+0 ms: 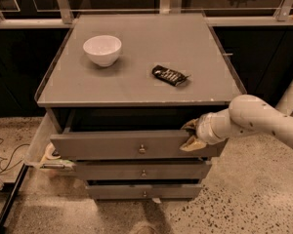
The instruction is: Open top drawer
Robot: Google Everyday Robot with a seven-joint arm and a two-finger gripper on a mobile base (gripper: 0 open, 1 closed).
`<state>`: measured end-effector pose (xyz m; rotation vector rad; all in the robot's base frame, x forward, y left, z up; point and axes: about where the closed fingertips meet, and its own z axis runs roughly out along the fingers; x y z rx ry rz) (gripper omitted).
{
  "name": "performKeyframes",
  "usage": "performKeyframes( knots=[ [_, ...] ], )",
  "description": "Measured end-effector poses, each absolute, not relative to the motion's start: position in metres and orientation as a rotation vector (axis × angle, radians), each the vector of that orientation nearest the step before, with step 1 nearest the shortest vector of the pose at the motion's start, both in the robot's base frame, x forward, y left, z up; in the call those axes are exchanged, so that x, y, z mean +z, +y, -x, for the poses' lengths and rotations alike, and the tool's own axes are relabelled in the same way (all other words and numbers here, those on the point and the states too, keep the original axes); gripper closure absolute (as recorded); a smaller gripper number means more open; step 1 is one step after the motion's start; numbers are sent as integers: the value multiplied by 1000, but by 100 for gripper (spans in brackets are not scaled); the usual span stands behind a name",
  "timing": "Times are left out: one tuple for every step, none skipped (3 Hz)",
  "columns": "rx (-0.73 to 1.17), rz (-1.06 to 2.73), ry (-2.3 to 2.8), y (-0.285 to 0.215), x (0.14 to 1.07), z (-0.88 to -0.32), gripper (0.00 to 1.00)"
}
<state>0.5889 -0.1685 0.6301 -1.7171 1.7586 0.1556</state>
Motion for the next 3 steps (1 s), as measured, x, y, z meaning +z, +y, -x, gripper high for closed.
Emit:
performKeyframes(
  knots=[
    [165,1722,1747,-166,637,-581,100],
    [165,1722,1748,-166,637,-580,100],
    [176,1713,1765,-168,636,-570,100]
  ],
)
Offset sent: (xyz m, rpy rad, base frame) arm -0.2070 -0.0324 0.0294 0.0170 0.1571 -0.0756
